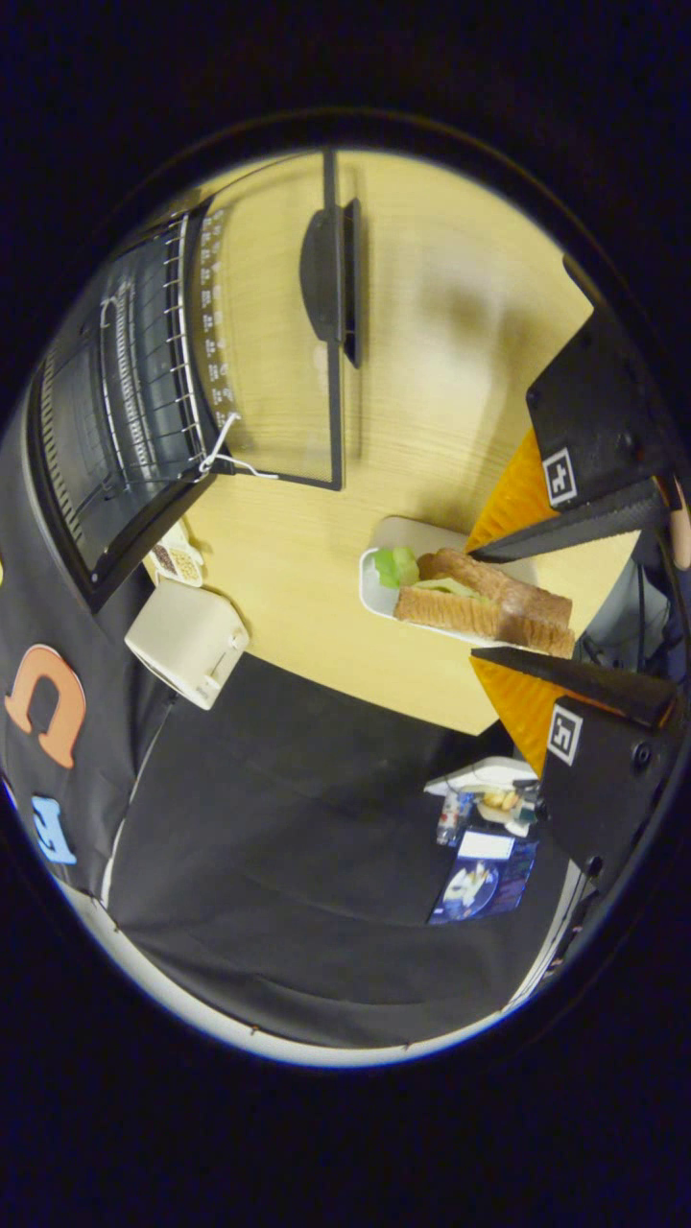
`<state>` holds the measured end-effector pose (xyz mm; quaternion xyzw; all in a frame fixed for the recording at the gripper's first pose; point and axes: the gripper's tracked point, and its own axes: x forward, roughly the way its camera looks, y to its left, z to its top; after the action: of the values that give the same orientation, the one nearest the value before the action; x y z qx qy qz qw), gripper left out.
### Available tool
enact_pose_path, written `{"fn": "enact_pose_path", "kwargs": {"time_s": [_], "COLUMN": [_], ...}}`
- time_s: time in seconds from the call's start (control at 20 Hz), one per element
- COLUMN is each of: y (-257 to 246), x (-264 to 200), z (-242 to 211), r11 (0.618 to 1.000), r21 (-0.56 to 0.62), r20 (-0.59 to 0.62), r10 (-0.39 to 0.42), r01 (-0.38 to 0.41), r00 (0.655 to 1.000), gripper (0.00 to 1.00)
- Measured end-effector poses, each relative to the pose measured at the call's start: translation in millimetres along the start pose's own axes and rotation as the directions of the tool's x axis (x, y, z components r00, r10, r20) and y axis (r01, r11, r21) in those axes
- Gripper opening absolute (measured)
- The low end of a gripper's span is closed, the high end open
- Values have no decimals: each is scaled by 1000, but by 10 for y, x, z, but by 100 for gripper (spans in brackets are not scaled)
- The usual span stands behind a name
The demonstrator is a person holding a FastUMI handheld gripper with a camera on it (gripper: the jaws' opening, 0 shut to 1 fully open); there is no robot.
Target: Open the toaster oven, put the food inside, and close the toaster oven door.
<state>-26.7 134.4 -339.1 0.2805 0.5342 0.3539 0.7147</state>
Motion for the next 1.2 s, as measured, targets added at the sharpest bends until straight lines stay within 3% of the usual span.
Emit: {"fn": "enact_pose_path", "kwargs": {"time_s": [0.15,0.4,0.55,0.65,0.9,1.05,1.2], "y": [-22,119,356,392,129,-25,-303], "x": [-12,-192,-418,-577,-872,-996,-1080], "z": [18,122,268,439,887,1120,1368], "r11": [1000,996,975,965,930,926,916], "r21": [18,42,90,102,232,215,263], "r20": [17,88,174,254,448,542,620], "r10": [12,76,184,210,157,150,79], "r01": [-12,-80,-201,-242,-284,-310,-302], "r00": [1000,993,967,944,880,827,780], "gripper": [42,37,36,36,36,35,35]}}
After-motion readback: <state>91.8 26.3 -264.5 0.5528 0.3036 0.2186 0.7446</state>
